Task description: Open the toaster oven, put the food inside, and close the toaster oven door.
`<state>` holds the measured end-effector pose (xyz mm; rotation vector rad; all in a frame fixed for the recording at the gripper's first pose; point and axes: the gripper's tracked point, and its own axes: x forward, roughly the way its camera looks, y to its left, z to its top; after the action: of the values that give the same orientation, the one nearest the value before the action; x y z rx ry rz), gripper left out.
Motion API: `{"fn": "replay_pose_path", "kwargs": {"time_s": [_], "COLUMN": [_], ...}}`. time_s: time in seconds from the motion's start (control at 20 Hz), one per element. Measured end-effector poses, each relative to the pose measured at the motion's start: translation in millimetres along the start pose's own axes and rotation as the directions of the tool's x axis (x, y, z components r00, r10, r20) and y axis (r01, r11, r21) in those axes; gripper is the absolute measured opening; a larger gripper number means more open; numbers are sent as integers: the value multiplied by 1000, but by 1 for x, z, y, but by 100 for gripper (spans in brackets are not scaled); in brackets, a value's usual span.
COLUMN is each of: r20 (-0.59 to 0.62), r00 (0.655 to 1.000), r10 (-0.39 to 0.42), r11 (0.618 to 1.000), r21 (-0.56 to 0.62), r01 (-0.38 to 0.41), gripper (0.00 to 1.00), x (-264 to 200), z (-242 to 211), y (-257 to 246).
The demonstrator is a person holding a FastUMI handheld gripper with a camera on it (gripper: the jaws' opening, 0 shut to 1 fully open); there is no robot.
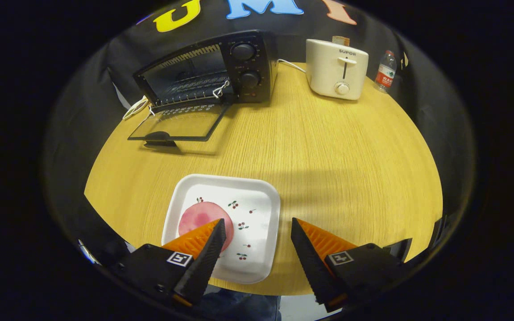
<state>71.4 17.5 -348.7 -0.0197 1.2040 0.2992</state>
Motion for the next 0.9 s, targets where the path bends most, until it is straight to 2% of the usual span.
{"fn": "replay_pose_path", "kwargs": {"time_s": [0.15,0.25,0.35,0.4,0.45,0.5,0.65,0.7,0.75,0.8,0.9], "r20": [-39,-40,-46,-53,-61,-73,-118,-114,-131,-142,-148], "r00": [999,999,999,998,998,997,992,991,986,980,975], "r10": [9,2,-9,-17,-6,10,40,66,103,141,165], "r11": [1000,1000,1000,1000,999,999,997,990,982,974,969], "r21": [2,2,16,21,37,47,71,134,173,198,210], "r01": [-9,-2,10,18,9,-7,-31,-50,-80,-111,-132], "gripper": [86,72,58,45,38,26,24,23,4,4,2], "x": [4,6,7,7,7,5,7,5,9,4,10], "z": [-6,-4,-3,-2,-2,-1,-1,-3,-4,-6,-8], "y": [1,-2,-8,-12,-13,-12,-16,-14,-10,-3,1]}}
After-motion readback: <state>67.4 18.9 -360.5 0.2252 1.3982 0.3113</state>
